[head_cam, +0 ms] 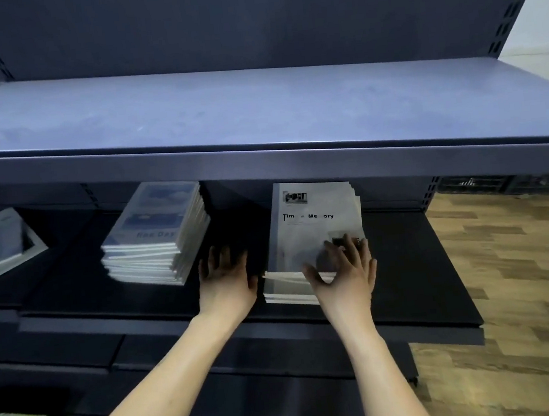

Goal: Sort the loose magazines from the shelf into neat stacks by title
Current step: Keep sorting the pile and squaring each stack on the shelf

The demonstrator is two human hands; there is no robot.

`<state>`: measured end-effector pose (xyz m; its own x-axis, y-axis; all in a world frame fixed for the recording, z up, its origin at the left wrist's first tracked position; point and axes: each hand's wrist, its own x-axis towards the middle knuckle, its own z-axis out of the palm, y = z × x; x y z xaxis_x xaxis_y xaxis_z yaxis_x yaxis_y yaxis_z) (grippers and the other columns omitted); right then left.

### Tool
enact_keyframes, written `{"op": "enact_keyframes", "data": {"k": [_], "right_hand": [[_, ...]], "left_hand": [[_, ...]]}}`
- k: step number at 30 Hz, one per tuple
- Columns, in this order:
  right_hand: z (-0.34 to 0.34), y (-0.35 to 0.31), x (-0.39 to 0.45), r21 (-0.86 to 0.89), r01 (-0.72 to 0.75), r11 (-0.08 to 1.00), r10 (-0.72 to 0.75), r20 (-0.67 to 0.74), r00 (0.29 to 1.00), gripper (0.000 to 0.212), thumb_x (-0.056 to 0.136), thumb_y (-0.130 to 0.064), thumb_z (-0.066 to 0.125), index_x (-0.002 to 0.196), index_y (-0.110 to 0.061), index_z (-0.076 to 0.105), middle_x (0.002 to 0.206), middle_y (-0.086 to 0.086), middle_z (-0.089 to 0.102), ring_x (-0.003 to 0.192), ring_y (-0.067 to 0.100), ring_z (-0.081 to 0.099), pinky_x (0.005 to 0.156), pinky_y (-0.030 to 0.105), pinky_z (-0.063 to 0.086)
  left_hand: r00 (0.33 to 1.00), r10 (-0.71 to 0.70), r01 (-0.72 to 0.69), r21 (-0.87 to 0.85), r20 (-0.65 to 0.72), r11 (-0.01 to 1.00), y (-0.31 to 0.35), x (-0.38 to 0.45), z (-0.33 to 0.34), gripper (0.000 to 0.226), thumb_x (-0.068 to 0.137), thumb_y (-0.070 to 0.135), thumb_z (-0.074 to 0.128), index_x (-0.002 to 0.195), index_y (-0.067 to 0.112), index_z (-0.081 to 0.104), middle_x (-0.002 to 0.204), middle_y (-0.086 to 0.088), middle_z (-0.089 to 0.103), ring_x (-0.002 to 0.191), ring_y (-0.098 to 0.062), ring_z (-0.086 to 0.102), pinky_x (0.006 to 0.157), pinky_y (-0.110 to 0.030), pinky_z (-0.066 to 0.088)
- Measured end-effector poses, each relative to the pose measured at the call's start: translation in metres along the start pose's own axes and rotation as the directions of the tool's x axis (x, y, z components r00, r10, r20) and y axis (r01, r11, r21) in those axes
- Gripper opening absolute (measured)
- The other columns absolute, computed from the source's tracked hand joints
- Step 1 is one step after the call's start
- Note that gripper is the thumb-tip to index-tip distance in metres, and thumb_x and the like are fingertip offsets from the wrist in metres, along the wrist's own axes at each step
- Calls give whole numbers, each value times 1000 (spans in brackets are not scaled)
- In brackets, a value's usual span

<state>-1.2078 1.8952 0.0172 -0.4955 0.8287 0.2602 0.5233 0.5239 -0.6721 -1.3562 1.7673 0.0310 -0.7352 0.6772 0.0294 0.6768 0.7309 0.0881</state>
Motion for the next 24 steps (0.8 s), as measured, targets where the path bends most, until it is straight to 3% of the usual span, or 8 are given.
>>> {"op": "enact_keyframes", "data": {"k": [5,8,14,24], "right_hand": [[18,-34,-4,-78,106,991,-88,209,974,62,95,-63,42,150,-37,36,166,-5,5,151,20,-18,119,44,-17],[30,-55,-11,-94,152,984,-116,314,942,59,98,-63,34,152,-40,31,166,-6,4,151,19,-18,119,46,-17],[55,-101,-28,-49,230,972,-192,401,896,53,101,-54,36,152,-38,33,165,-7,15,152,17,-9,121,44,-13],[127,-196,-74,-50,411,910,-340,478,810,52,102,-51,35,151,-33,37,163,-2,23,153,23,1,120,48,-2]], "left_hand": [[998,-54,56,56,-33,997,-26,-15,-3,68,97,47,42,156,27,15,161,-9,17,148,-36,11,119,-53,13],[995,-93,94,52,-33,994,-45,-24,-8,70,94,49,45,155,27,18,159,-11,21,148,-37,11,118,-57,12],[986,-154,155,13,-69,988,-89,-41,-21,68,91,50,48,151,25,30,156,-15,29,147,-36,16,117,-55,11],[954,-283,278,-64,-96,958,-200,-68,-34,65,92,49,49,150,24,32,155,-9,30,146,-32,14,118,-51,12]]}}
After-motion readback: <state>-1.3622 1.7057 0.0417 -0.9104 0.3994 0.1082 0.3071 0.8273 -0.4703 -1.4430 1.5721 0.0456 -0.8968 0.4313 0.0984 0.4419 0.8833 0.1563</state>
